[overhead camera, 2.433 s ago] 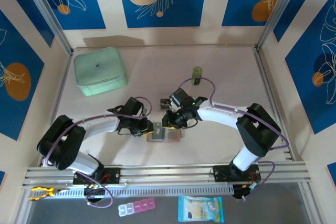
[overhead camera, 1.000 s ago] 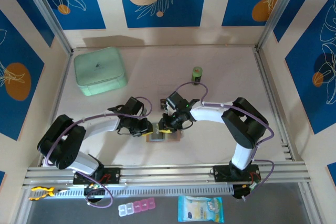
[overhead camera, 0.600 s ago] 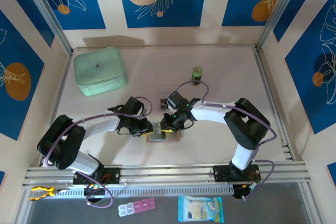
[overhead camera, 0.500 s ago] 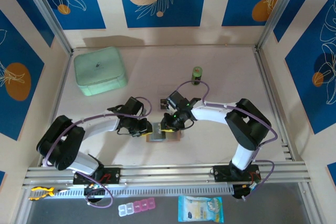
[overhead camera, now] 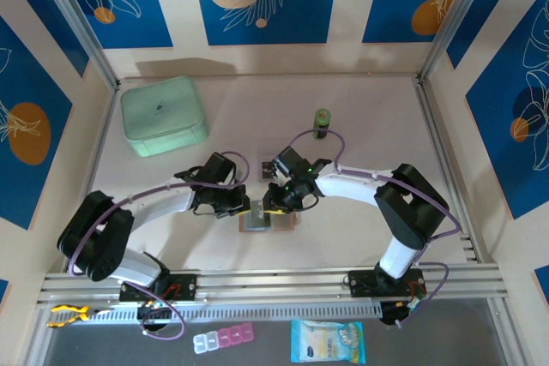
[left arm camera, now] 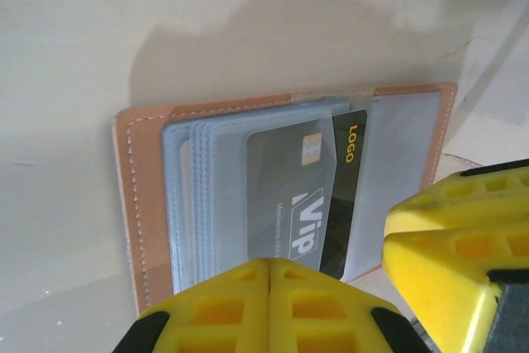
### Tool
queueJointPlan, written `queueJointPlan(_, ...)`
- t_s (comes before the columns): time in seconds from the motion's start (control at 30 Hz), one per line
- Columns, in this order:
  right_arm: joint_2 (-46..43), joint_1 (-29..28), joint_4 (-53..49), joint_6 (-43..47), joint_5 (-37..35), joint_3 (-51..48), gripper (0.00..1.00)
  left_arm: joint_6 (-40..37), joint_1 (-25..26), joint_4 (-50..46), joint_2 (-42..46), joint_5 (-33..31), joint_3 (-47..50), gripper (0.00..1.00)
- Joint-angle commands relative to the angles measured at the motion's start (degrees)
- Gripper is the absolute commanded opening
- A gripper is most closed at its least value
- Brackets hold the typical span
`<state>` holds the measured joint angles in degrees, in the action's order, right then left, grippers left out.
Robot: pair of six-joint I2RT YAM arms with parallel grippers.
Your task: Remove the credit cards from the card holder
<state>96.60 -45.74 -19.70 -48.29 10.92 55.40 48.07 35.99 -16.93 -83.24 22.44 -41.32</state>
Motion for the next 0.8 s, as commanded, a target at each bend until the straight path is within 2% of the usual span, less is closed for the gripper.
queueJointPlan(0.0, 0.1, 0.3, 1.7, -0.34, 2.15, 0.18, 0.24, 0.61, 0.62, 1.96, -1.95, 1.34, -0.92, 0.01)
queueJointPlan(0.2, 2.24, 0.54, 3.53, -0.38, 3.31, 0.49, 0.24, 0.62, 0.58, 4.69, -4.72, 3.13, 0.15, 0.01)
queueJointPlan(0.5, 5.34, 0.65, 4.7, -0.35, 4.11, 0.7, 0.24, -0.53, 0.61, 1.79, -4.91, 0.73, 0.45, 0.01)
queueJointPlan(0.77, 3.81, 0.65, 0.88, 0.45, 0.98, 0.23, 0.24, -0.89, 0.58, 0.9, -4.59, 0.3, 0.02, 0.01)
